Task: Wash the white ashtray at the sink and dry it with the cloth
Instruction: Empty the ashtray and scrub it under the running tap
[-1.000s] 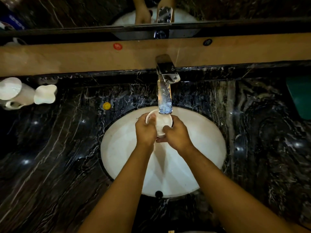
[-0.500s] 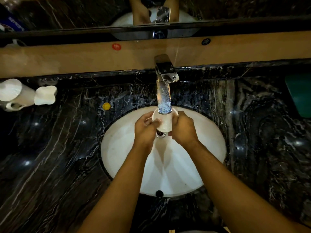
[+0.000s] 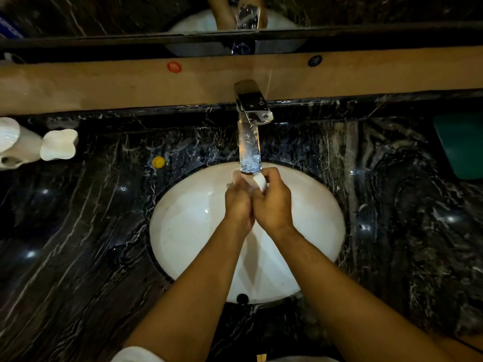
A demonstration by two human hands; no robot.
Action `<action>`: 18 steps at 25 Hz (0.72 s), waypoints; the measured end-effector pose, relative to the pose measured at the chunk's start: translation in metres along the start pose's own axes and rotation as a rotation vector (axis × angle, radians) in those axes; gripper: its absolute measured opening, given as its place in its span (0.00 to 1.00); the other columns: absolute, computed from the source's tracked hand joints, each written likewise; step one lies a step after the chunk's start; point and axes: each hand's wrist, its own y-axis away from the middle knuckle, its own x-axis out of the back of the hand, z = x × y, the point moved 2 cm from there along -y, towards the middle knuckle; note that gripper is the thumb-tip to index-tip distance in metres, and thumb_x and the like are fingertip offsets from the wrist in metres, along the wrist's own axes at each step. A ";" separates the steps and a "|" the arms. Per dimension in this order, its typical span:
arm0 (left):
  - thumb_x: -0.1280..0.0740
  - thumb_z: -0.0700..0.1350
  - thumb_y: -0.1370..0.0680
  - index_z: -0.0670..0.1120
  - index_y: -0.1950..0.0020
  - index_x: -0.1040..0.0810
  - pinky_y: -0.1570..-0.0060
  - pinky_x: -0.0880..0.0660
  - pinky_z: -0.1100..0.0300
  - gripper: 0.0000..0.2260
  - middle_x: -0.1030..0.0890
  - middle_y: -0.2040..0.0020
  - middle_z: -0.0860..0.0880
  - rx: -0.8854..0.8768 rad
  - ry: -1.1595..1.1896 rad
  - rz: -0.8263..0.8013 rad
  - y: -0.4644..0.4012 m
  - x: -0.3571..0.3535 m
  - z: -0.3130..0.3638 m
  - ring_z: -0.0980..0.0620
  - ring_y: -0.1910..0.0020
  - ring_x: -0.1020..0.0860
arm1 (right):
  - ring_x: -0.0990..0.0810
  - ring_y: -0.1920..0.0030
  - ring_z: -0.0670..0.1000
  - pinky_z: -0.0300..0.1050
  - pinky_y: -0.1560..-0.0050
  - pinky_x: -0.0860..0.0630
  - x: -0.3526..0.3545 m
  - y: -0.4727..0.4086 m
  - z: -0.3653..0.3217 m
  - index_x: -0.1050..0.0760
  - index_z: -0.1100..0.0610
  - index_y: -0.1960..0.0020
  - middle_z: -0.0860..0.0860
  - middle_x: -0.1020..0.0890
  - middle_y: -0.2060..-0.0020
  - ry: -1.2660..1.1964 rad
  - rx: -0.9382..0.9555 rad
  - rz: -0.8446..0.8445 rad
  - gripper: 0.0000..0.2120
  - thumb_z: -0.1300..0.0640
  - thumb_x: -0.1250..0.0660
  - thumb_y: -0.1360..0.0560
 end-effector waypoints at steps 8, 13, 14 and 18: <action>0.44 0.27 0.25 0.43 0.29 0.28 0.59 0.17 0.54 0.26 0.20 0.37 0.39 -0.168 -0.501 -0.195 -0.005 0.019 0.015 0.41 0.41 0.19 | 0.20 0.48 0.54 0.42 0.58 0.19 0.007 -0.017 0.023 0.28 0.54 0.34 0.51 0.20 0.47 -0.037 -0.200 -0.038 0.20 0.65 0.38 0.24; 0.42 0.34 0.18 0.40 0.38 0.23 0.65 0.23 0.67 0.12 0.17 0.49 0.44 -0.390 -0.703 -0.048 0.005 0.019 0.031 0.50 0.51 0.16 | 0.17 0.47 0.56 0.51 0.53 0.15 -0.007 -0.024 0.028 0.24 0.56 0.37 0.53 0.17 0.48 -0.117 -0.291 -0.005 0.13 0.57 0.38 0.20; 0.41 0.37 0.17 0.41 0.37 0.22 0.60 0.22 0.62 0.12 0.16 0.47 0.43 -0.448 -0.799 0.028 0.003 0.021 0.031 0.46 0.48 0.16 | 0.16 0.49 0.55 0.48 0.56 0.15 -0.009 -0.026 0.026 0.23 0.56 0.40 0.53 0.16 0.49 -0.085 -0.292 -0.004 0.11 0.54 0.36 0.20; 0.36 0.44 0.17 0.44 0.39 0.18 0.56 0.18 0.54 0.11 0.14 0.48 0.46 -0.490 -0.833 0.089 -0.006 0.029 0.035 0.44 0.51 0.16 | 0.14 0.55 0.59 0.55 0.63 0.15 -0.007 -0.039 0.020 0.22 0.59 0.50 0.56 0.15 0.53 -0.052 -0.419 -0.136 0.16 0.46 0.28 0.25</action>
